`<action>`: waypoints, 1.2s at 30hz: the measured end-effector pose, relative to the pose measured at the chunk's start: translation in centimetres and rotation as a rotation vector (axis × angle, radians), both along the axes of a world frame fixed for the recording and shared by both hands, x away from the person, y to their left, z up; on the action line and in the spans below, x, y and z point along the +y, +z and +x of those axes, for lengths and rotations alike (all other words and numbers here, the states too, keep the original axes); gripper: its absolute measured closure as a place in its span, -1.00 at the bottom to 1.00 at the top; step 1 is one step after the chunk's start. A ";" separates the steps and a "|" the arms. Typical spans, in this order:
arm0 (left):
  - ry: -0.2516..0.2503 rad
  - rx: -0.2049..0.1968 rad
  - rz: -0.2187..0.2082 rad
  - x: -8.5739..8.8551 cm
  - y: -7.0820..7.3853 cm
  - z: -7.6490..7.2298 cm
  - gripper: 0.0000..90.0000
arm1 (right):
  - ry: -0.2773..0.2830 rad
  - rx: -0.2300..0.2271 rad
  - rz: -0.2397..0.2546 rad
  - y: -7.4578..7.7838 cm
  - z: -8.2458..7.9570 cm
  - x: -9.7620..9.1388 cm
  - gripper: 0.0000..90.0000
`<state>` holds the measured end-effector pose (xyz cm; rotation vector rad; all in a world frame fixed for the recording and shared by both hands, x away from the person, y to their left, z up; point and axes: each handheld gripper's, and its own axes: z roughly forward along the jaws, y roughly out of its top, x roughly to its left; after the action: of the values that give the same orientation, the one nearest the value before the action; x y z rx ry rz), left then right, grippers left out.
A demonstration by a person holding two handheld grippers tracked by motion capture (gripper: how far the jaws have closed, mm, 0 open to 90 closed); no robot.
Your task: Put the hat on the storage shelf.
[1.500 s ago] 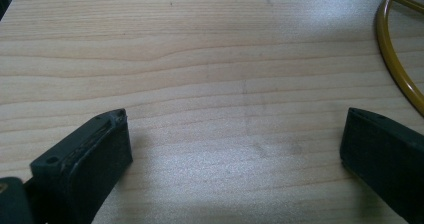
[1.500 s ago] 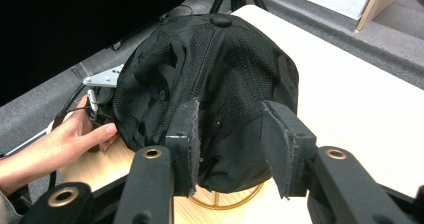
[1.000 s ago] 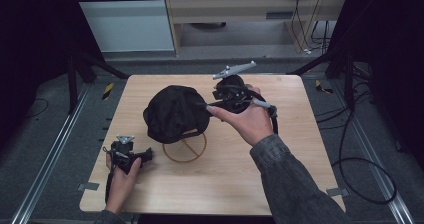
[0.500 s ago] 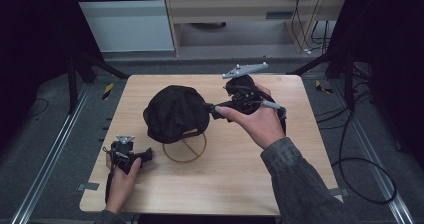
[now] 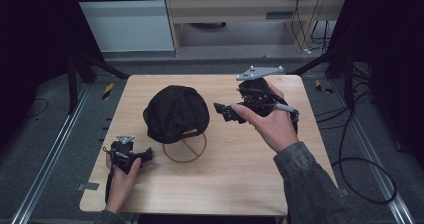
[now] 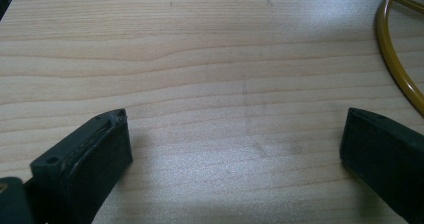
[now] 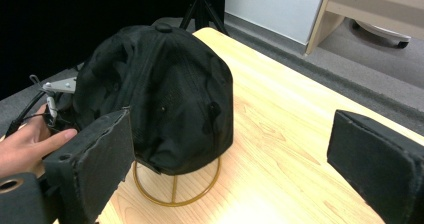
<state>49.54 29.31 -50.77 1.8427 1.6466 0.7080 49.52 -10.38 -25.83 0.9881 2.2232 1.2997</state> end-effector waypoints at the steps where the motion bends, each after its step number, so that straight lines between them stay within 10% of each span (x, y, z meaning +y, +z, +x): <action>1: 0.000 0.000 0.000 0.0 0.0 0.0 -1.00 | -0.004 -0.001 0.000 -0.1 0.0 -0.3 -0.89; 36: 0.000 0.000 0.000 0.0 0.0 -0.1 -1.00 | -0.186 0.038 0.022 -4.3 -1.7 -8.2 -0.87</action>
<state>49.46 29.30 -50.78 1.8422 1.6467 0.7085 47.86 -18.58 -30.17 1.2050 2.0916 1.2340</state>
